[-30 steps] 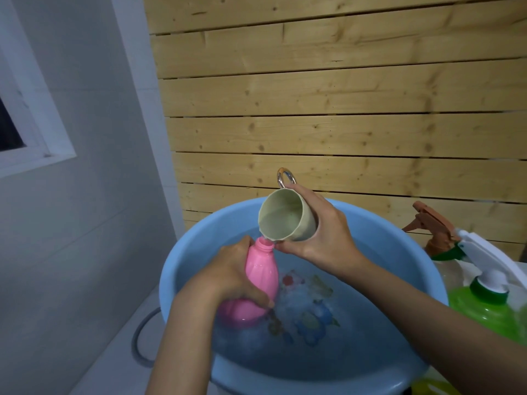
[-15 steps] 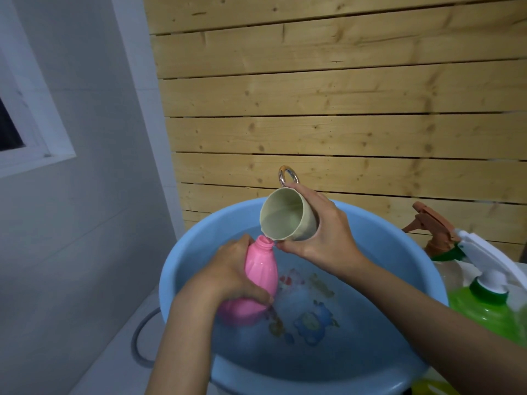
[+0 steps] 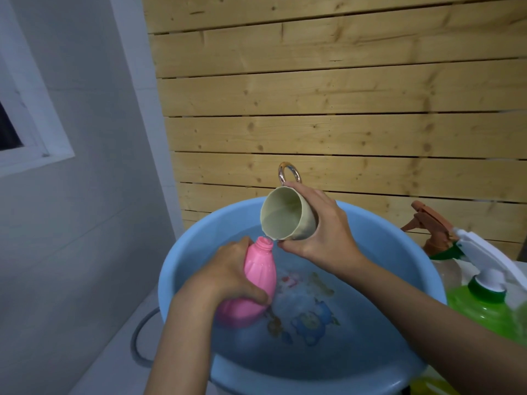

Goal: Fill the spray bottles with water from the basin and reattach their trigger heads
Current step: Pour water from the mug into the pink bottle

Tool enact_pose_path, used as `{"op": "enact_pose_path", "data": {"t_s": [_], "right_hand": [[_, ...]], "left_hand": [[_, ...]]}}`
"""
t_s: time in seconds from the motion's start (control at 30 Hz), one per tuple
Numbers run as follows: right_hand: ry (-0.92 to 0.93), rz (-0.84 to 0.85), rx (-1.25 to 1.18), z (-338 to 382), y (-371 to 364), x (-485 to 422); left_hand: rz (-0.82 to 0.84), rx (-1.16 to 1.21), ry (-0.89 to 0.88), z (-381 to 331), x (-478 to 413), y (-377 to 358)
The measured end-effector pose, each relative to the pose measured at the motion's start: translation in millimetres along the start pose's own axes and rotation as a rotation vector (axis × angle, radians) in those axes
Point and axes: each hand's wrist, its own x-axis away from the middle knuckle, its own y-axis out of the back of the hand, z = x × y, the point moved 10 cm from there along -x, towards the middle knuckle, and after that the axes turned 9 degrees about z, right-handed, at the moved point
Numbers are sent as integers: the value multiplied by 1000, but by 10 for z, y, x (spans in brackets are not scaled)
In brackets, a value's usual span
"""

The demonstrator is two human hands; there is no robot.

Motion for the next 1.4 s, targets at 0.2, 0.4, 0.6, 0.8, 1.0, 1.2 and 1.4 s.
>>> {"op": "enact_pose_path", "data": {"t_s": [0.2,0.4,0.6,0.8,1.0,1.2,1.4], "right_hand": [[3,7,17,5,0,-2],[1,12,43,-9,2,-4],[22,15,77,23,2,-9],[46,18,93,65,5,-5],[47,22,107,71,1,-8],[52,33,128,67,-10,-8],[63,40,147,74,-25,-4]], "left_hand": [[9,11,1,5,8,-8],[18,15,-1,1,5,-18],[26,10,13,4,15,-26],[22,6,17,14,11,-22],[24,19,11,-1,15,-21],[42,19,19,8,23,-38],[37,23,27,24,19,-33]]}}
